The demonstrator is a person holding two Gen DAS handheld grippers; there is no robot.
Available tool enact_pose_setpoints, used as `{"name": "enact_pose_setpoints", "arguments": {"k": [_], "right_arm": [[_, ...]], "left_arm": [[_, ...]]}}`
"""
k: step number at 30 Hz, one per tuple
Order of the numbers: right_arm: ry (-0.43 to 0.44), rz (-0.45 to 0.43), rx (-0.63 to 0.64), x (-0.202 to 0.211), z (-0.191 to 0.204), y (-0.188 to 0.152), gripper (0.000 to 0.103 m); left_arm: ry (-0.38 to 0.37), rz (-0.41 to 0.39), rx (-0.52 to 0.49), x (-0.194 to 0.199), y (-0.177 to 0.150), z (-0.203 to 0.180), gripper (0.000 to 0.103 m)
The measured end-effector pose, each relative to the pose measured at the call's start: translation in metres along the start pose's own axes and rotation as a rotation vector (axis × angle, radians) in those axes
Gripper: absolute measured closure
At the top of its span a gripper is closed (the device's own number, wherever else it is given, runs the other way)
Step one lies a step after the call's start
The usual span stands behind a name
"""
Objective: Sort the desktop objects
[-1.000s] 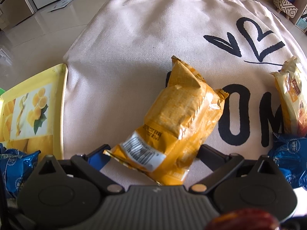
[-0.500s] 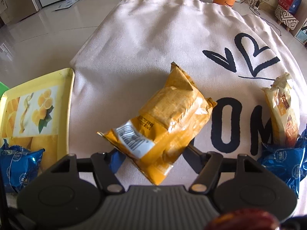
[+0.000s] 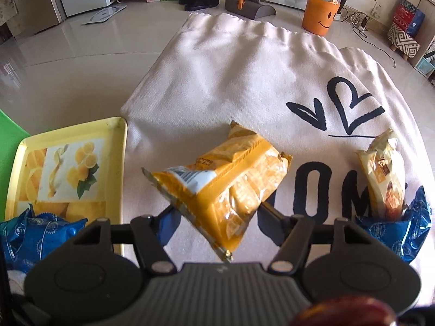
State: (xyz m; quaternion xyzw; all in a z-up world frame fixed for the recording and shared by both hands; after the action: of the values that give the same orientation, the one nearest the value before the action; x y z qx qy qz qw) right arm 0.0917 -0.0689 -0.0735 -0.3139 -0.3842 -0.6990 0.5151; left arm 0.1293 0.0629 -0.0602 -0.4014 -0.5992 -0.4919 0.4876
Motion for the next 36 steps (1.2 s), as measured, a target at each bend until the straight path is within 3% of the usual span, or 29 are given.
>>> {"name": "enact_pose_setpoints", "arguments": {"k": [6,8,10,11,14,16,20,22,28,36], "right_arm": [[-0.029,0.015,0.019,-0.005,0.003,-0.002,0.072],[-0.016,0.019,0.009,-0.006,0.001,-0.001,0.062],[-0.013,0.021,-0.017,-0.009,-0.002,-0.002,0.038],[-0.005,0.025,-0.037,-0.01,-0.004,-0.002,0.037],[0.039,0.026,-0.076,-0.013,-0.008,0.0,0.036],[-0.011,0.017,-0.069,-0.018,-0.008,0.001,0.036],[-0.029,0.007,-0.036,-0.025,-0.003,0.0,0.034],[-0.036,-0.002,-0.002,-0.024,-0.001,-0.001,0.045],[-0.031,-0.014,0.005,-0.018,0.001,0.0,0.059],[-0.039,-0.004,-0.017,-0.018,-0.001,0.0,0.059]], "left_arm": [[-0.011,-0.019,0.008,0.004,0.006,0.005,0.043],[-0.01,-0.016,0.013,0.003,0.005,0.007,0.043],[-0.01,-0.018,0.014,0.003,0.005,0.007,0.044],[-0.011,-0.019,0.014,0.003,0.006,0.007,0.044],[-0.016,-0.019,0.018,0.002,0.006,0.008,0.044],[-0.021,-0.016,0.023,0.002,0.007,0.007,0.044],[-0.025,-0.024,0.027,0.006,0.008,0.009,0.044],[-0.028,-0.03,0.032,0.01,0.008,0.011,0.047],[-0.03,-0.051,0.042,0.019,0.007,0.015,0.05],[-0.039,-0.033,0.043,0.015,0.007,0.021,0.05]]}}
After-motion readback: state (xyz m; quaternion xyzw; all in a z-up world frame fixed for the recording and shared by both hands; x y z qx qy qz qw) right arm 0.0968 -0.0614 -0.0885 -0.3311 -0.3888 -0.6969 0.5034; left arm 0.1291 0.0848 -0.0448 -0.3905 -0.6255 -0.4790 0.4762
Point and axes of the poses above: each gripper's, at about its wrist camera, not at the fingertips, and x roughly against the way its jaws point, z to its left, y to its top, the point moved 4 cm from there along -x, roughly the way its jaws point, and after that the axes turned 13 degrees about z, right-handed, at the moved point
